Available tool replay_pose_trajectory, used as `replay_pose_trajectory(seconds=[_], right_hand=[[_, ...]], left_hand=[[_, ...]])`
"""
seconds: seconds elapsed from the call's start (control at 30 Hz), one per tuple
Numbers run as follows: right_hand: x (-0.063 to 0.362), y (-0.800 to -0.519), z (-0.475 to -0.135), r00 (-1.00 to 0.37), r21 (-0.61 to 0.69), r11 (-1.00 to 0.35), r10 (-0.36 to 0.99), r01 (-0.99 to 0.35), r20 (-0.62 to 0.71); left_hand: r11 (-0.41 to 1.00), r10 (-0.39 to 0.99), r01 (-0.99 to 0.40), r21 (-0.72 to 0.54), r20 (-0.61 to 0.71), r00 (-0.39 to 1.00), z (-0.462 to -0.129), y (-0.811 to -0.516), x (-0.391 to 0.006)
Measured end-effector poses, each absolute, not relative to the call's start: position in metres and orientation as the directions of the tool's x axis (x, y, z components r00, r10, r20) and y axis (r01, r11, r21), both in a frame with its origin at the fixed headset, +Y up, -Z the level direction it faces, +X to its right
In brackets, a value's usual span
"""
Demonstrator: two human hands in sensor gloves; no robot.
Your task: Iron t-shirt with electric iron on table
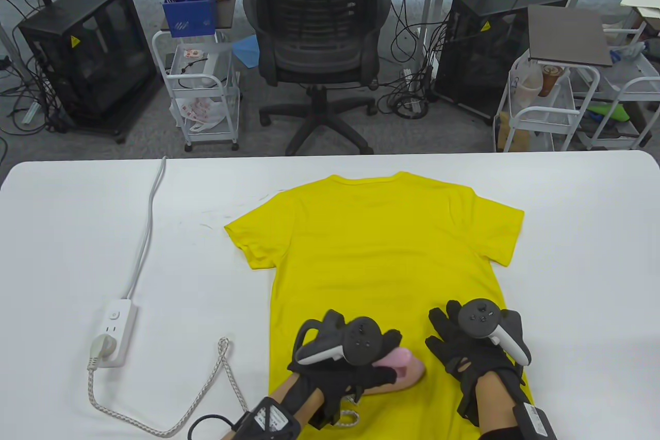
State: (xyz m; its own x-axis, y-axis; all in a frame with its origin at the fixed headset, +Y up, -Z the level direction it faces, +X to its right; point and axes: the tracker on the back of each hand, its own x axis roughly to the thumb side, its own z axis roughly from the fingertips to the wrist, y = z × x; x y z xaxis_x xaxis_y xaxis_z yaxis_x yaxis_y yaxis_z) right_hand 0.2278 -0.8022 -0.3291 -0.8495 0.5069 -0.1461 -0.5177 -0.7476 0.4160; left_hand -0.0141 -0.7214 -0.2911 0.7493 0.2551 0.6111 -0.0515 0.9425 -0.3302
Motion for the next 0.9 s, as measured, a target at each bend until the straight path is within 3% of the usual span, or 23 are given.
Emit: replay_pose_trajectory(seconds=[0.13,0.2,0.27,0.37,0.43,0.53,0.7,0.8,0.9], right_hand=[[0.228,-0.802,-0.329,-0.850,0.418,-0.748,0.505,-0.516,-0.146],[0.228,-0.802,-0.329,-0.853,0.417,-0.751,0.500,-0.512,-0.146],[0.228,-0.802,-0.329,-0.856,0.416,-0.754,0.497,-0.508,-0.146],[0.228,-0.802,-0.329,-0.856,0.415,-0.755,0.495,-0.507,-0.146],[0.228,-0.802,-0.329,-0.856,0.415,-0.755,0.495,-0.508,-0.146],[0.227,-0.802,-0.329,-0.859,0.411,-0.759,0.490,-0.504,-0.149],[0.227,-0.802,-0.329,-0.860,0.411,-0.760,0.488,-0.503,-0.150],[0.227,-0.802,-0.329,-0.861,0.410,-0.762,0.485,-0.501,-0.151],[0.226,-0.802,-0.328,-0.867,0.409,-0.769,0.475,-0.491,-0.148]], left_hand=[[0.955,0.220,-0.060,-0.289,0.560,0.799,-0.295,-0.718,-0.024],[0.966,0.187,-0.076,-0.246,0.469,0.863,-0.309,-0.718,-0.043],[0.974,0.172,-0.121,-0.194,0.270,0.947,-0.331,-0.718,-0.074],[0.949,0.274,-0.258,-0.184,0.067,0.959,-0.351,-0.722,-0.118],[0.917,0.350,-0.335,-0.216,0.039,0.936,-0.354,-0.723,-0.129],[0.905,0.379,-0.340,-0.256,0.123,0.917,-0.351,-0.723,-0.120],[0.853,0.431,-0.175,-0.492,0.474,0.768,-0.322,-0.723,-0.057],[0.887,0.356,-0.052,-0.460,0.605,0.712,-0.303,-0.720,-0.033],[0.898,0.346,-0.077,-0.434,0.586,0.733,-0.305,-0.720,-0.036]])
